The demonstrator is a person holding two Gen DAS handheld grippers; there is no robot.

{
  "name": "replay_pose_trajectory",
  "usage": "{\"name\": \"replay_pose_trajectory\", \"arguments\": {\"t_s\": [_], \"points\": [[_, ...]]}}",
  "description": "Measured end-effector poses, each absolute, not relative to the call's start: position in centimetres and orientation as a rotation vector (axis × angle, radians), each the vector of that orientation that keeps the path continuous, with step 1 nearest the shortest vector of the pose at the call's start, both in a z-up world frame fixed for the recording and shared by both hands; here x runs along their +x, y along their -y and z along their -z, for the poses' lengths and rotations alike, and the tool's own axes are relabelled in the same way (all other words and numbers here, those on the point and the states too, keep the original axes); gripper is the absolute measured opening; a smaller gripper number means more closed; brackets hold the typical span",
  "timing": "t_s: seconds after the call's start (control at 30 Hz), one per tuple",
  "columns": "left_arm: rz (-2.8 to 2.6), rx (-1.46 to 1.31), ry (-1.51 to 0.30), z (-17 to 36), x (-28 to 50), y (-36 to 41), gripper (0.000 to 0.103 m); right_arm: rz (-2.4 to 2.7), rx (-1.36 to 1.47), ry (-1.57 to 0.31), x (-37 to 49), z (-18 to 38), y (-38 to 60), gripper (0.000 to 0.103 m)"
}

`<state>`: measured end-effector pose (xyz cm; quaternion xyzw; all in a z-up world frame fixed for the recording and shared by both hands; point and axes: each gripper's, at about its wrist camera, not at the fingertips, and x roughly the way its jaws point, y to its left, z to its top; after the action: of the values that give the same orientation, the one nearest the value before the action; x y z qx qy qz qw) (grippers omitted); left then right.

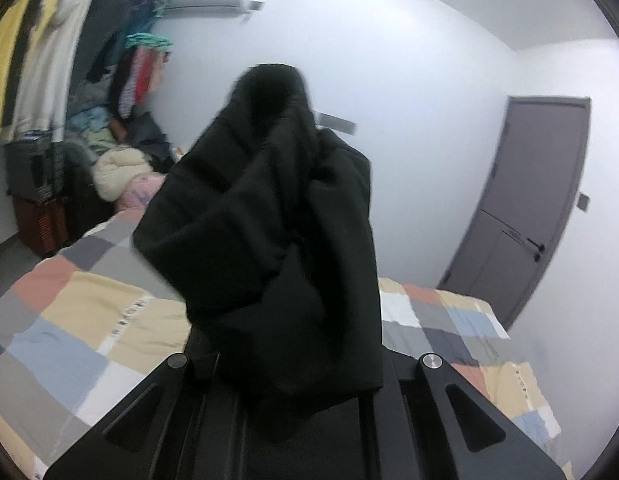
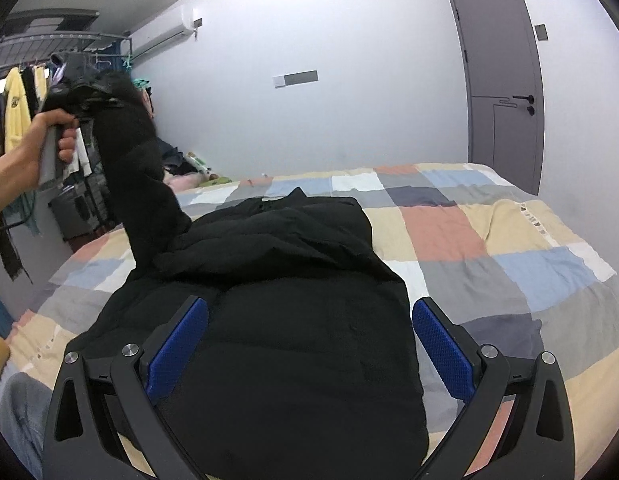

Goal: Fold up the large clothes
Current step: 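Carry the sleeve with the left gripper across the jacket body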

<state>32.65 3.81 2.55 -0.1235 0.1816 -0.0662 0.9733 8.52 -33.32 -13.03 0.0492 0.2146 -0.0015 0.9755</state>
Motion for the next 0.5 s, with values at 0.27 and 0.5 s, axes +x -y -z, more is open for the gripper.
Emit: {"name": "replay_pose_trajectory", "arguments": {"t_s": [0.27,0.5], "points": [[0.216,-0.172,-0.417,1.9,34.5,7.3,0.010,-0.004,0.145,-0.435,8.1,13.7,35.9,0.103],[0.274,-0.126,-0.496,8.6,36.4,16.5,0.010,-0.026,0.204,-0.446,8.3,14.6,38.1,0.103]]}}
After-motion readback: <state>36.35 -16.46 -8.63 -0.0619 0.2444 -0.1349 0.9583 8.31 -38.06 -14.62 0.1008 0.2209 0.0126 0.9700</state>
